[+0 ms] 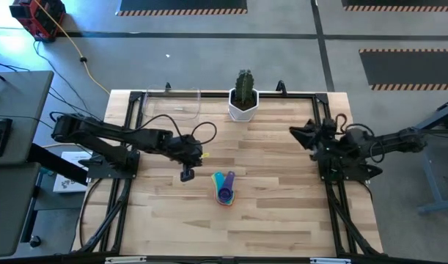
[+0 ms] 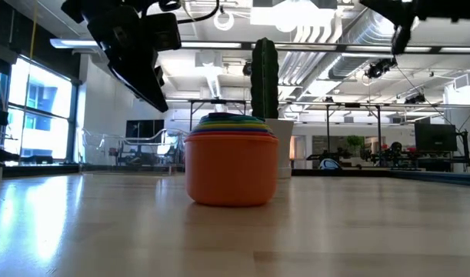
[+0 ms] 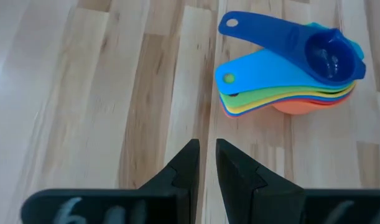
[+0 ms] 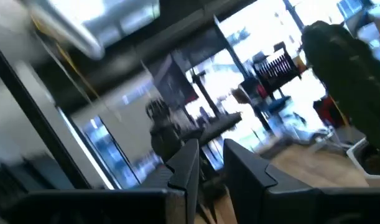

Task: Nest measuring cups in basket
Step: Put the nested measuring cups into the transparent bin

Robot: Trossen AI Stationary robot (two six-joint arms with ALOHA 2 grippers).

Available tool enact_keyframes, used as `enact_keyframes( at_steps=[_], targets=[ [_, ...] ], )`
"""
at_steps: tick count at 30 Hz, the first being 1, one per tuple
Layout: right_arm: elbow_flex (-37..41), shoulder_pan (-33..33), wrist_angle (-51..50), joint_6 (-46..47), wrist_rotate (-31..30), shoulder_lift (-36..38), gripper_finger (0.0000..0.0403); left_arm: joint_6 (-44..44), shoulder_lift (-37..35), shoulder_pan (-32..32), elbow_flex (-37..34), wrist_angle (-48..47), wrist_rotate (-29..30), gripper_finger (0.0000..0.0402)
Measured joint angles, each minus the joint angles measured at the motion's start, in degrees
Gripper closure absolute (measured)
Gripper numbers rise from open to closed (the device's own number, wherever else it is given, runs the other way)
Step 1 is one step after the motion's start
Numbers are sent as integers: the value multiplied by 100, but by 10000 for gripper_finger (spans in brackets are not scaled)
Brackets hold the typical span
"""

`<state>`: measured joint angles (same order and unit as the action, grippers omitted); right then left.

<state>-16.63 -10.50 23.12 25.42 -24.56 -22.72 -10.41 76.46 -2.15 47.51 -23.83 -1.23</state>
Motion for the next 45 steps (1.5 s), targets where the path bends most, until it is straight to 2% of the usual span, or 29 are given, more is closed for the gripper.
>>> enact_keyframes(
  at_steps=[7, 11, 19, 27, 37, 45],
  targets=[
    [-1708, 0, -1825, 392, 503, -1811, 336, 34, 125, -23, 0, 68, -4, 359],
    [-2195, -2, -2073, 1272, 624, -2668, 336, 199, 157, -55, 1, 184, -12, 359],
    [-2591, 0, -2066, 2834, 568, -3989, 336, 200, 240, -55, 7, 370, -304, 359],
    [-2758, -86, -2072, 4236, 672, -5217, 336, 157, 609, -206, 0, 427, -315, 359],
    [-3407, -252, -2078, 5030, 1115, -6488, 336, 10, 1267, -383, 6, 599, -317, 359],
    [-3801, -453, -2558, 5613, 1356, -7045, 336, 4, 1578, -404, 3, 847, -321, 359]
  ],
)
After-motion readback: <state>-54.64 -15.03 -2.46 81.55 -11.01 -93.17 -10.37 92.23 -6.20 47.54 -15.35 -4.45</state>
